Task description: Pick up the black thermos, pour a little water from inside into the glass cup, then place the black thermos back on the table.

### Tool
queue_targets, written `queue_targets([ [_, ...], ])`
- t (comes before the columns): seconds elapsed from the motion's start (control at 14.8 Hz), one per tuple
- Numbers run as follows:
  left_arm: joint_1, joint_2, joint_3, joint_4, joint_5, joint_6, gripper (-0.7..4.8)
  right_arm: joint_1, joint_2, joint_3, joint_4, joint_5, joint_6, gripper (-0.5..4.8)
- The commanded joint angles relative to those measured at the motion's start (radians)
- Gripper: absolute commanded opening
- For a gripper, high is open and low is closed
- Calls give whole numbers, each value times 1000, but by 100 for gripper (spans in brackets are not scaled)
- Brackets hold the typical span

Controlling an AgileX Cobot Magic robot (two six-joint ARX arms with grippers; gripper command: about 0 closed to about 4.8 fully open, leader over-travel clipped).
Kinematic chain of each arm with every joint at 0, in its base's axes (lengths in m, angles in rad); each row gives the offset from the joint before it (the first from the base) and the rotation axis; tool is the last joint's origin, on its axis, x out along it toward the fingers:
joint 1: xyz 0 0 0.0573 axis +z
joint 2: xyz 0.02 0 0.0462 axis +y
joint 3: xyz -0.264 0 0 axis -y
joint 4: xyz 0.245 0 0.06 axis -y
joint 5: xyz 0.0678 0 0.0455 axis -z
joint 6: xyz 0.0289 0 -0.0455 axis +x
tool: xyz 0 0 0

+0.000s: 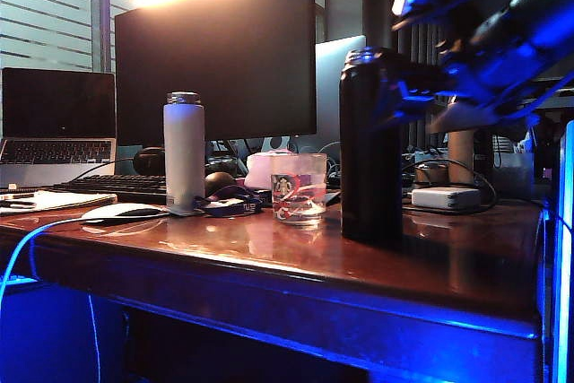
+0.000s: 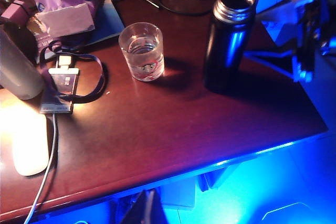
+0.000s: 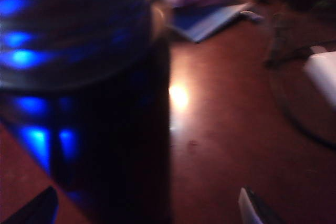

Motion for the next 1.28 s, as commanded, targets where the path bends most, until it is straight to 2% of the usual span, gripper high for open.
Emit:
queue_targets([
  [0.07,0,-2,3,8,4,4,-3,0,-109,2,-17,78,-26,479],
  [0.27,0,-2,3,8,5,4,-3,0,-225,2,-68,132,-30,479],
  [0.34,0,-2,3,8,5,4,-3,0,-265,2,-106,132,-37,433],
  [0.47,0,-2,3,8,5,4,-3,0,-352,2,-199,147,-101,-17],
  [0.61,0,-2,3,8,4,4,-3,-1,-446,-11,-261,183,-108,-1],
  [0.88,0,-2,3,8,5,4,-3,-21,-711,-213,-240,243,-106,-1],
  [1.08,0,-2,3,8,5,4,-3,-122,-890,-378,-245,243,-98,-1],
  [1.28,0,-2,3,8,4,4,-3,-276,-1060,-472,-378,197,-64,-1],
])
